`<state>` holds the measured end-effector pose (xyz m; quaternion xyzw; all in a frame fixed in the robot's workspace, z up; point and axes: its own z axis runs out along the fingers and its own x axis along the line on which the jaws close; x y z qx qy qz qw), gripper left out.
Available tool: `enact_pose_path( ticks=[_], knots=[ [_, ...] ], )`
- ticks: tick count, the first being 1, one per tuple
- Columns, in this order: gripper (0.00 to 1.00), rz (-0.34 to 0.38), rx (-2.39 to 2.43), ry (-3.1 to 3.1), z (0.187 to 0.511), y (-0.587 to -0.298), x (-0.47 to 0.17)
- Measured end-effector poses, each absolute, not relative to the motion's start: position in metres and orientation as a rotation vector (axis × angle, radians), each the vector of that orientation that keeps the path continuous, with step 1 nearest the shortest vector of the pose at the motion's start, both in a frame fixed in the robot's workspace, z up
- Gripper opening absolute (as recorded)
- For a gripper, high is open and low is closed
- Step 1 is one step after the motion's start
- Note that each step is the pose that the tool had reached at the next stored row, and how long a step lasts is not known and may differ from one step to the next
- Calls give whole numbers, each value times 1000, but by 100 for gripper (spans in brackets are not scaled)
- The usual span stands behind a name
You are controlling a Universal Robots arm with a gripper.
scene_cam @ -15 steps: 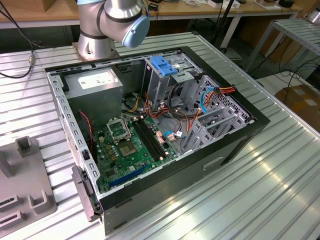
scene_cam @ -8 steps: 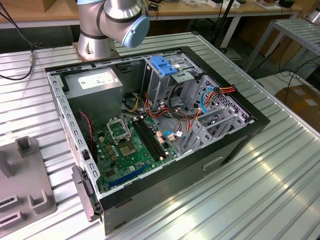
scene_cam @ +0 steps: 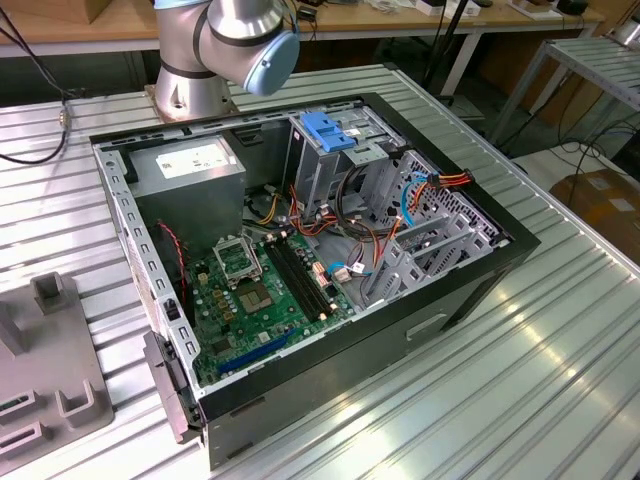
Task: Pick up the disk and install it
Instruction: 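Pick up the disk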
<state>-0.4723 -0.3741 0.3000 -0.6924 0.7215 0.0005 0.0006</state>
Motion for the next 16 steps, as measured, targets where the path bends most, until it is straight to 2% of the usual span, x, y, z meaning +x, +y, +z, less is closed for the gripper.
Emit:
enact_pose_path(
  ticks=[16],
  knots=[
    [43,2,-2175,2266,297,-374,-472]
  ],
)
